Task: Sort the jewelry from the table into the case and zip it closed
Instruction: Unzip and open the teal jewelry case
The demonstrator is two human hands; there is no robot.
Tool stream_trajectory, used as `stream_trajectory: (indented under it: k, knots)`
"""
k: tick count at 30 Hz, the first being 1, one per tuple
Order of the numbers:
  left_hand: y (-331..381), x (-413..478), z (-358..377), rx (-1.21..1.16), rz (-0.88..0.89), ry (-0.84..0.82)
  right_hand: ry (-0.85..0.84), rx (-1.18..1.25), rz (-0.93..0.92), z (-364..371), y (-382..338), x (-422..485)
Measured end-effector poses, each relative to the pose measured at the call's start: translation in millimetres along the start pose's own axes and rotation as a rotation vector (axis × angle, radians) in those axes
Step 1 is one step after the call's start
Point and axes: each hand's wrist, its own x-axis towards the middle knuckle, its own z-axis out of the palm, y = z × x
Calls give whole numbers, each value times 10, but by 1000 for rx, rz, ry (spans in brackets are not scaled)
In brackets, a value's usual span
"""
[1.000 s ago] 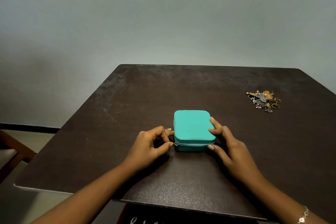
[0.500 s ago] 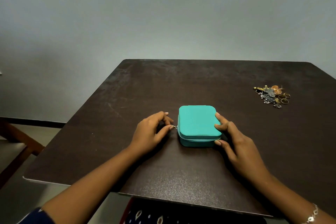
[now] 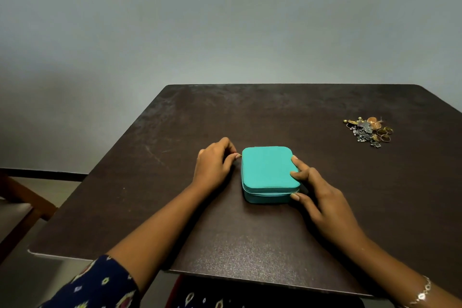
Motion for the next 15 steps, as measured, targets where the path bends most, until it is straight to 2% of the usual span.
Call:
stream_trajectory:
  k: [8,12,13,15]
  knots:
    - [142,92,135,-56,-49,-33,3,-8,-14,-1,-6,-9]
    - [151,-4,105,-273,-114,0,4,3,-22,6,2,-11]
    - [132,-78,72,-362,-122,-29,4,4,-24,4,5,-10]
    - [73,-246,20,-513,-98,-220,5,8,-32,-6,1,-5]
